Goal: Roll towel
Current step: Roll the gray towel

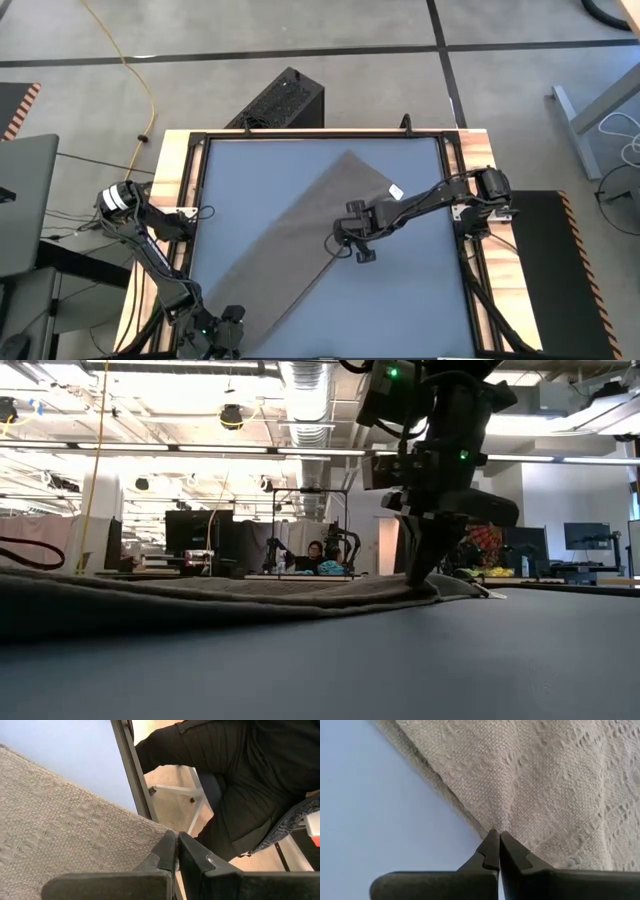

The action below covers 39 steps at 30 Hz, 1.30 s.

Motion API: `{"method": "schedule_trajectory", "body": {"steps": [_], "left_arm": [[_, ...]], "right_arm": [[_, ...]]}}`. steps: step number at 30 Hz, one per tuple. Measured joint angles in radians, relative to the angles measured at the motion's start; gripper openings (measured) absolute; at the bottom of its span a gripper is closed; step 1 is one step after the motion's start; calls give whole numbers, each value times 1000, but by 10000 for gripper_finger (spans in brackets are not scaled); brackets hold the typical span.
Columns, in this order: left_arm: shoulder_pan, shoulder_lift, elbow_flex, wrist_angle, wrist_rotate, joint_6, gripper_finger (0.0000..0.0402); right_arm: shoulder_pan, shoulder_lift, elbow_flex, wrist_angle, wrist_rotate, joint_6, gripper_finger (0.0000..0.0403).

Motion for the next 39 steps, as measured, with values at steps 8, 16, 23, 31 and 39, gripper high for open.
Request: {"method": "schedule_trajectory", "body": {"steps": [8, 16, 23, 31, 39], "left_arm": [[0, 0, 0, 0, 8, -8, 0], [-1, 0, 0, 0, 19, -25, 0], [0, 0, 0, 0, 19, -33, 0], [-7, 0, 0, 0, 19, -69, 0], [-13, 0, 0, 0, 18, -104, 0]], "right_arm": [[0, 0, 0, 3, -29, 51, 44], [-4, 0, 12, -52, -30, 132, 102], [-38, -1, 58, -91, -82, 85, 152], [-191, -1, 60, -17, -135, 25, 160], [-372, -1, 60, 186, -134, 9, 140]]}}
